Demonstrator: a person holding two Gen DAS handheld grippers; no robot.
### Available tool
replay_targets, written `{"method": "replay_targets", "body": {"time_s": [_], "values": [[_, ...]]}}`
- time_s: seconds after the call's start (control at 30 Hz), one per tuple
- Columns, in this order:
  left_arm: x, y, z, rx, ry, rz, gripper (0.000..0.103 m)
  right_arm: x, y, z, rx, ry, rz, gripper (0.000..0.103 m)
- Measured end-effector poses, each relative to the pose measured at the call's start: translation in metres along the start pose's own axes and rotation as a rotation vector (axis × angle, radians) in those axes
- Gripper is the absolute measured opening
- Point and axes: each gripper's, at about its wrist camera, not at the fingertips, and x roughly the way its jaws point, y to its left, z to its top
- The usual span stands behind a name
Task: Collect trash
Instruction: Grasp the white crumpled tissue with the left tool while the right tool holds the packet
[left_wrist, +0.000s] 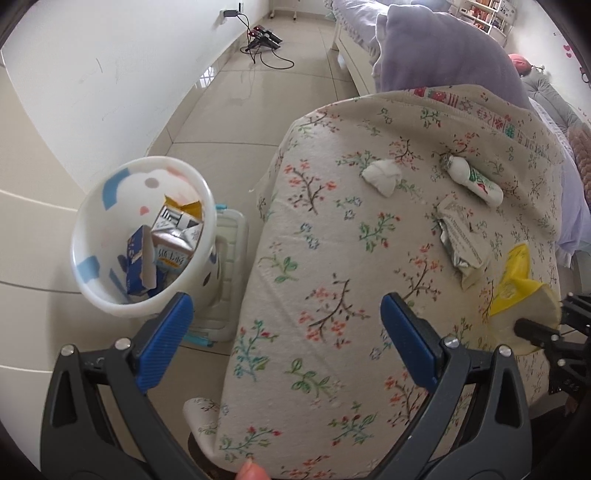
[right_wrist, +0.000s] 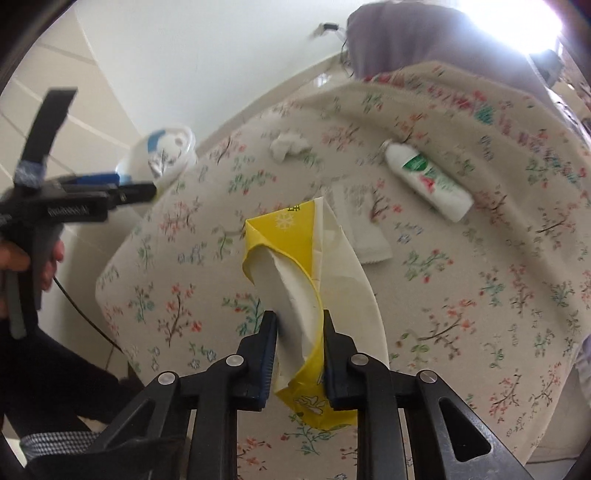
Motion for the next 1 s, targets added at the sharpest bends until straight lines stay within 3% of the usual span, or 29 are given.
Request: {"method": "replay_targets", "body": {"time_s": [0.1, 0.27, 0.57, 0.83, 1.0], "values": [[0.002, -0.005, 0.006, -0.005, -0.010, 0.003, 0.101, -0.015, -0.015, 0.002, 0.064, -0.051, 0.021, 0.022], [0.015, -0.017, 0.019, -0.006, -0.024, -0.003, 0.101, -0.031, -0.047, 0.006, 0.192, -0.124, -0.016, 0.022], [0.049, -0.053, 0.047, 0.032, -0.101, -0.034, 0.100, -0.015, -0.102, 0.013, 0.398, -0.118, -0.073, 0.023], [0.087, -0.072, 0.068, -0.019, -0.081, -0.091, 0.065, 0.004, -0.127, 0.022, 0.466, -0.089, -0.065, 0.023], [0.095, -0.085, 0.080, -0.030, -0.126, -0.085, 0.065, 0.007, -0.133, 0.029, 0.464, -0.087, -0.067, 0.023]]}}
